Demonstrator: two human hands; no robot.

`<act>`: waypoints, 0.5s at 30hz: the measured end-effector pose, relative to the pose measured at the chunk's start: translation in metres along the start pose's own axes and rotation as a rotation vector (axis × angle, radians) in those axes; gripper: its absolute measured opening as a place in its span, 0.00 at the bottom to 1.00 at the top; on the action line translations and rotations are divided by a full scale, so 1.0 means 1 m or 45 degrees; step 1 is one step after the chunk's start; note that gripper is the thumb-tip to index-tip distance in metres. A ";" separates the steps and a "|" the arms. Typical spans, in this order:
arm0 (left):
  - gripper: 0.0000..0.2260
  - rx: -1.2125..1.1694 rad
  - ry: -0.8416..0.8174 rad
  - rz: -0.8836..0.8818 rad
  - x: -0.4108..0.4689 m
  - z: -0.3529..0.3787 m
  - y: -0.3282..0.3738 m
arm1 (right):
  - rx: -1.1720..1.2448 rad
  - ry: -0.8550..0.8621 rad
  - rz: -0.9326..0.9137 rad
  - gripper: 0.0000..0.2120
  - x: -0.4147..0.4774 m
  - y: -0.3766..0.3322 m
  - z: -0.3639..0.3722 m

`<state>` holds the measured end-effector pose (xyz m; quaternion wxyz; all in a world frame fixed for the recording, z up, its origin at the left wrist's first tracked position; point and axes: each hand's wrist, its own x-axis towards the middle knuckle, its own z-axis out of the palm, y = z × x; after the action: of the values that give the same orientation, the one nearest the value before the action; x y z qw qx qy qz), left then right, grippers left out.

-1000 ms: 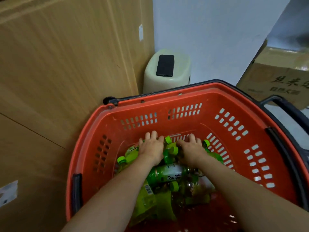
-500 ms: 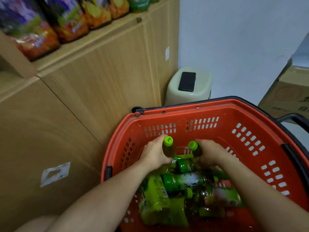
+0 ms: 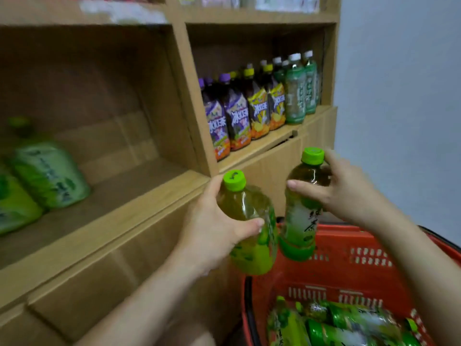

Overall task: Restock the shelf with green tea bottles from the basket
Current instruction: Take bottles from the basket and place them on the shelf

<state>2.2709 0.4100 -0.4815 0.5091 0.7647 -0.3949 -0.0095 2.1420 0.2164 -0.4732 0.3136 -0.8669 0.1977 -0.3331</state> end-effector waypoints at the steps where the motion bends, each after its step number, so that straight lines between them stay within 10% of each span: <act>1: 0.33 0.011 0.073 0.045 0.000 -0.026 0.009 | 0.081 0.061 -0.049 0.30 0.007 -0.019 0.006; 15: 0.24 0.237 0.670 -0.042 0.066 -0.173 -0.006 | 0.276 0.165 -0.282 0.24 0.092 -0.181 0.108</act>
<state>2.3918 0.5044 -0.3770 0.5213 0.7908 -0.2358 0.2174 2.3063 0.3416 -0.3719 0.3534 -0.8212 0.0837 -0.4402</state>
